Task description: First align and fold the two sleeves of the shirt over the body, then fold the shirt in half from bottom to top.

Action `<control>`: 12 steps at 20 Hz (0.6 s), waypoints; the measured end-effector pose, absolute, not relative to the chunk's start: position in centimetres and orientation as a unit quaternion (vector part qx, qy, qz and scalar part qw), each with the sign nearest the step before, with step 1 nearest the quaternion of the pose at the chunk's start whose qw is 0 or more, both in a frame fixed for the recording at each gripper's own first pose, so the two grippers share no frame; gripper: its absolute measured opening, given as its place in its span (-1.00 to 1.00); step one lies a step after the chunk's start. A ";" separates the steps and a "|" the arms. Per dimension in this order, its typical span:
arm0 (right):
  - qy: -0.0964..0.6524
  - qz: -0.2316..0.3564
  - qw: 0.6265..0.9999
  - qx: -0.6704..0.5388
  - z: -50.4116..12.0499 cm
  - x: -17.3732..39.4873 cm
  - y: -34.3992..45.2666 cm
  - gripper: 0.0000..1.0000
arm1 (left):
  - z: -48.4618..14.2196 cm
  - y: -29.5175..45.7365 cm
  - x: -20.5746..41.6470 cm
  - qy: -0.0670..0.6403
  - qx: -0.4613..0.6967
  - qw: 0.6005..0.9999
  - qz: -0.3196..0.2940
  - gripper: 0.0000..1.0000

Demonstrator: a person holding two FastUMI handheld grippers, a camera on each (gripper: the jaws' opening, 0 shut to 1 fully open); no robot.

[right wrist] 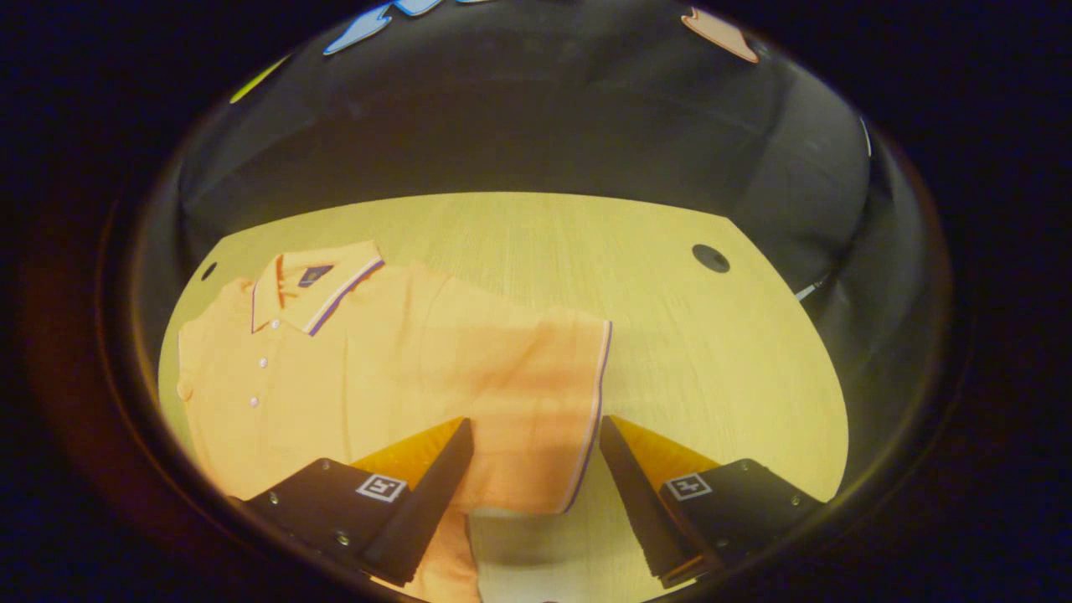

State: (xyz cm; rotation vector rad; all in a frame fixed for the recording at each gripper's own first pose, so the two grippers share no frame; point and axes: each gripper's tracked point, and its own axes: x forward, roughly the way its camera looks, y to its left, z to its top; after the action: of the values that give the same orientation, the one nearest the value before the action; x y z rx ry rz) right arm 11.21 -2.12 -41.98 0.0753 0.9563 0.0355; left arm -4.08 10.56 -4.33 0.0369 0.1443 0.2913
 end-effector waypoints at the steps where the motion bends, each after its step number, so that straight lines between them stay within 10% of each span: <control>1: 0.463 0.019 0.885 0.050 -42.2 11.2 -2.0 0.92 | -4.5 10.4 -4.0 0.072 0.017 0.987 0.144 0.92; 9: 0.467 0.034 0.881 0.068 -42.3 11.4 -1.1 0.49 | -4.7 9.9 -3.7 0.072 0.016 0.987 0.140 0.92; 10: 0.469 0.032 0.880 0.073 -42.2 11.6 -1.1 -0.08 | -4.6 10.0 -3.8 0.072 0.016 0.987 0.141 0.92; 12: 0.477 0.038 0.874 0.087 -42.2 11.6 -0.7 -0.40 | -4.7 10.1 -4.0 0.072 0.015 0.987 0.143 0.90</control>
State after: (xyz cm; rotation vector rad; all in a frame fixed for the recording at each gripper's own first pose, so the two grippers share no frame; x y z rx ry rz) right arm 11.56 -0.67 -42.22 0.1813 0.9968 0.0787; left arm -3.96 10.08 -4.69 0.0302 0.1450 0.2879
